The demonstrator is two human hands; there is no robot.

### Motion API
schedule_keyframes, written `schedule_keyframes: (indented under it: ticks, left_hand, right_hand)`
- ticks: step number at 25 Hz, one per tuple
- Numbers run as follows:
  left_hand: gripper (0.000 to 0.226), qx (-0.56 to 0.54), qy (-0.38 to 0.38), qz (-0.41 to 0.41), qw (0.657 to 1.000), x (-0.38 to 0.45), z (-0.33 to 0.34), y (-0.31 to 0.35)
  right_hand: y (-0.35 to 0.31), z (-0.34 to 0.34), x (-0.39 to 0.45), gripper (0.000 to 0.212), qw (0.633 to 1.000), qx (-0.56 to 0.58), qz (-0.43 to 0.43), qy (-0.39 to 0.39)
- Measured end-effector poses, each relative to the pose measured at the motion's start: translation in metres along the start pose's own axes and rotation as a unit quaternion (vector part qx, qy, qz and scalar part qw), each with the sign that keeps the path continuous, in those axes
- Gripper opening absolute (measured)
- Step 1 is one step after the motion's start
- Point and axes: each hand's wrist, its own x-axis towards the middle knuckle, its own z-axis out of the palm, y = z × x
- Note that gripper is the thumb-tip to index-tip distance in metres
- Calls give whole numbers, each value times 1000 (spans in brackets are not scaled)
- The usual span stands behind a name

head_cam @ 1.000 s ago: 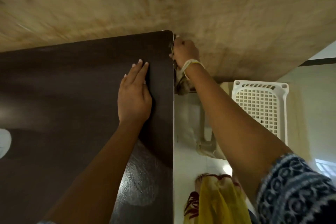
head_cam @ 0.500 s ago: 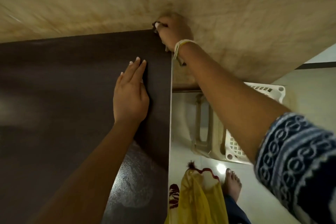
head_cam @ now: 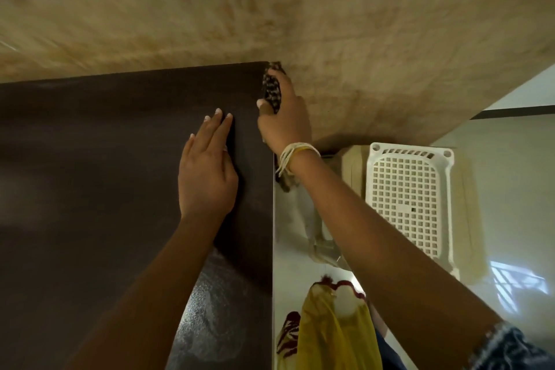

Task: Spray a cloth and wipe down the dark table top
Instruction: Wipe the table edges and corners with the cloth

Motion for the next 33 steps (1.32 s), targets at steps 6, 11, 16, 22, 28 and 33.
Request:
schedule_keyframes:
  ticks: [6, 11, 16, 22, 28, 33]
  left_hand:
    - [55, 3, -1, 3, 1000, 1, 1, 0]
    - [54, 3, 2, 4, 1000, 0, -1, 0]
    - [54, 18, -4, 6, 1000, 1, 0, 0]
    - [56, 22, -12, 8, 1000, 0, 0, 0]
    - [56, 29, -3, 21, 999, -1, 1, -2]
    - [59, 32, -2, 28, 999, 0, 0, 0]
  right_hand:
    - [-31, -9, 92, 25, 985, -141, -19, -94]
    - [-11, -4, 78, 35, 996, 28, 48, -72]
    - [12, 10, -39, 40, 995, 57, 73, -26]
    - [6, 10, -79, 41, 994, 11, 110, -10]
    - [-26, 8, 77, 36, 993, -21, 111, -27]
    - [-8, 13, 30, 42, 998, -19, 53, 22]
